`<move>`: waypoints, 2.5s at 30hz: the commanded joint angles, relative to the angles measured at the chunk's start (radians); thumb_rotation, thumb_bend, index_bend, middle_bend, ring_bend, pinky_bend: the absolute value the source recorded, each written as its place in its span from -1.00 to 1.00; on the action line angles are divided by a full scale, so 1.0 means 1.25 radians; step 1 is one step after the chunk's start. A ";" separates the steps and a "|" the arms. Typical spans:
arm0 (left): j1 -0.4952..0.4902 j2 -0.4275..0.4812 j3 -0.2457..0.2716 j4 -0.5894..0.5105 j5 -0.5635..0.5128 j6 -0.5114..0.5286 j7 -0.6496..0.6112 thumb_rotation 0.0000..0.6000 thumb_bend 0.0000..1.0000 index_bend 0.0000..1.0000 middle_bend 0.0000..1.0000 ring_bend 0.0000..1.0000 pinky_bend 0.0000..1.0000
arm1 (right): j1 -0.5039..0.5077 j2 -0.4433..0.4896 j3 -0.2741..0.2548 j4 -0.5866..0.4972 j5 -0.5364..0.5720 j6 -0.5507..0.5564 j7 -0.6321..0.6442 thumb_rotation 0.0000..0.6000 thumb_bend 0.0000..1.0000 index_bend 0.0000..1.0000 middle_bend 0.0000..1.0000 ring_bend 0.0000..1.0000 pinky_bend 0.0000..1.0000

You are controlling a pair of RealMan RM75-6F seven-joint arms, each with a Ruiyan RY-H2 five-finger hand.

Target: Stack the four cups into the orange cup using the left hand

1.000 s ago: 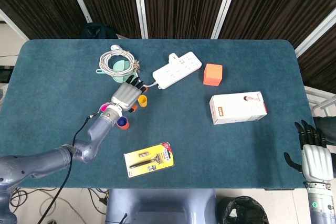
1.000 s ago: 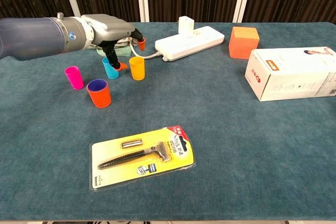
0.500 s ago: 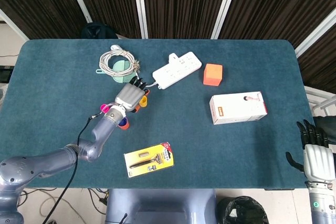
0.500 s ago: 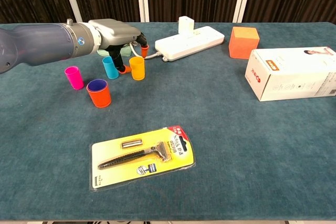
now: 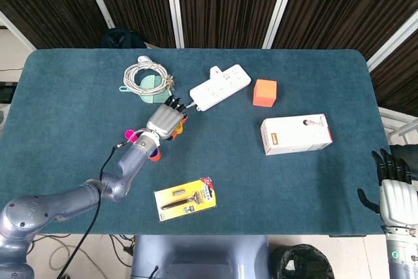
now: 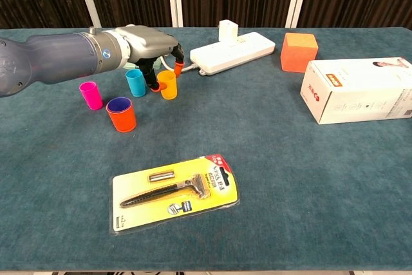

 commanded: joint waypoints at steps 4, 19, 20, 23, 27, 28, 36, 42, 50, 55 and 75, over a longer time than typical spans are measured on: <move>0.002 -0.005 0.002 0.010 0.004 0.007 0.004 1.00 -0.30 -0.10 -0.64 -1.00 -1.00 | 0.000 0.000 0.000 0.001 0.001 -0.002 0.001 1.00 -0.31 -0.82 -0.91 -0.83 -0.93; 0.012 0.100 -0.028 -0.138 0.032 0.078 0.018 1.00 -0.26 -0.08 -0.62 -1.00 -1.00 | 0.000 0.002 0.001 -0.002 0.001 -0.002 0.007 1.00 -0.31 -0.82 -0.91 -0.82 -0.93; 0.014 0.110 -0.028 -0.153 0.033 0.082 0.020 1.00 -0.26 -0.08 -0.62 -1.00 -1.00 | 0.000 0.002 0.001 -0.002 0.001 -0.002 0.007 1.00 -0.31 -0.82 -0.91 -0.83 -0.93; 0.028 0.161 -0.023 -0.220 0.035 0.100 0.035 1.00 -0.26 -0.08 -0.61 -1.00 -1.00 | 0.000 0.003 0.001 -0.003 0.001 0.000 0.008 1.00 -0.31 -0.82 -0.91 -0.82 -0.93; 0.060 0.257 -0.008 -0.346 0.038 0.131 0.057 1.00 -0.26 -0.08 -0.61 -1.00 -1.00 | -0.001 0.004 0.001 -0.007 -0.002 0.003 0.009 1.00 -0.31 -0.82 -0.91 -0.83 -0.93; 0.065 0.270 -0.006 -0.362 0.038 0.136 0.058 1.00 -0.26 -0.08 -0.61 -1.00 -1.00 | -0.001 0.005 0.001 -0.008 -0.003 0.003 0.009 1.00 -0.31 -0.82 -0.91 -0.83 -0.93; 0.137 0.401 0.043 -0.514 0.070 0.184 0.049 1.00 -0.26 -0.08 -0.61 -1.00 -1.00 | -0.003 0.008 0.000 -0.018 -0.008 0.009 0.008 1.00 -0.31 -0.82 -0.91 -0.83 -0.93; 0.176 0.428 0.083 -0.531 0.114 0.186 0.015 1.00 -0.26 -0.08 -0.61 -1.00 -1.00 | -0.004 0.010 -0.001 -0.024 -0.011 0.013 0.007 1.00 -0.31 -0.82 -0.91 -0.83 -0.93; 0.187 0.408 0.090 -0.510 0.166 0.186 -0.024 1.00 -0.26 -0.08 -0.61 -1.00 -1.00 | -0.006 0.012 -0.001 -0.028 -0.012 0.017 0.007 1.00 -0.31 -0.82 -0.91 -0.82 -0.93; 0.185 0.386 0.092 -0.500 0.199 0.180 -0.039 1.00 -0.26 -0.08 -0.61 -1.00 -1.00 | -0.009 0.016 0.002 -0.030 -0.011 0.023 0.011 1.00 -0.31 -0.82 -0.91 -0.82 -0.93; 0.189 0.345 0.101 -0.486 0.200 0.171 -0.001 1.00 -0.27 -0.09 -0.61 -1.00 -1.00 | -0.016 0.029 0.008 -0.039 -0.014 0.038 0.027 1.00 -0.31 -0.82 -0.91 -0.83 -0.93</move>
